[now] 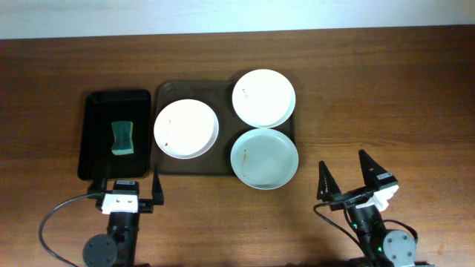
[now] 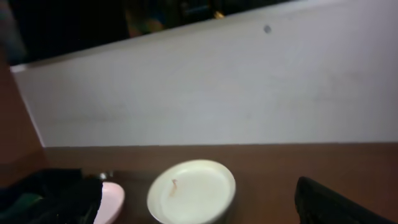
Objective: Clean dirty plates on tray and stack at the side
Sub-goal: 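Move both grippers from rest toward the sponge and the plates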
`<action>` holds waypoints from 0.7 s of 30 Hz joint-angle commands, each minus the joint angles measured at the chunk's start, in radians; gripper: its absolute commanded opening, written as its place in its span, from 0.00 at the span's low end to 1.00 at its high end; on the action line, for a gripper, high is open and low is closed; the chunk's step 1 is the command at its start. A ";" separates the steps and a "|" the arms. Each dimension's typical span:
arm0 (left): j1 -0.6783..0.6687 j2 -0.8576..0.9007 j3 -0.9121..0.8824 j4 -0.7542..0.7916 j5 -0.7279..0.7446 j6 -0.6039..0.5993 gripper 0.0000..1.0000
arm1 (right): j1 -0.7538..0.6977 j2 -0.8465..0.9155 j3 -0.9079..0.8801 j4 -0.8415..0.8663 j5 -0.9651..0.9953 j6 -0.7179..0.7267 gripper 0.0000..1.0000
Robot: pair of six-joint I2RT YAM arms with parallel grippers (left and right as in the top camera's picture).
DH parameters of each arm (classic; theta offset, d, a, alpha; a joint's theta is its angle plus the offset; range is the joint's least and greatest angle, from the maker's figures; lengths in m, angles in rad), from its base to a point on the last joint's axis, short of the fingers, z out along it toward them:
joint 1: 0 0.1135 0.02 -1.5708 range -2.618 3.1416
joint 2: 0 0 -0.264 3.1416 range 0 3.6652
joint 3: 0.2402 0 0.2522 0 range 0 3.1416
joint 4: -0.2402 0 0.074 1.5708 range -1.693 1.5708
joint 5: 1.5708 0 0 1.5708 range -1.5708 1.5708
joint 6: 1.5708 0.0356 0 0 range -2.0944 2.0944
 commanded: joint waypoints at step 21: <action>-0.003 1.126 1.209 -0.819 0.224 -0.037 0.99 | 0.039 1.157 1.073 -0.517 -0.343 -0.059 0.98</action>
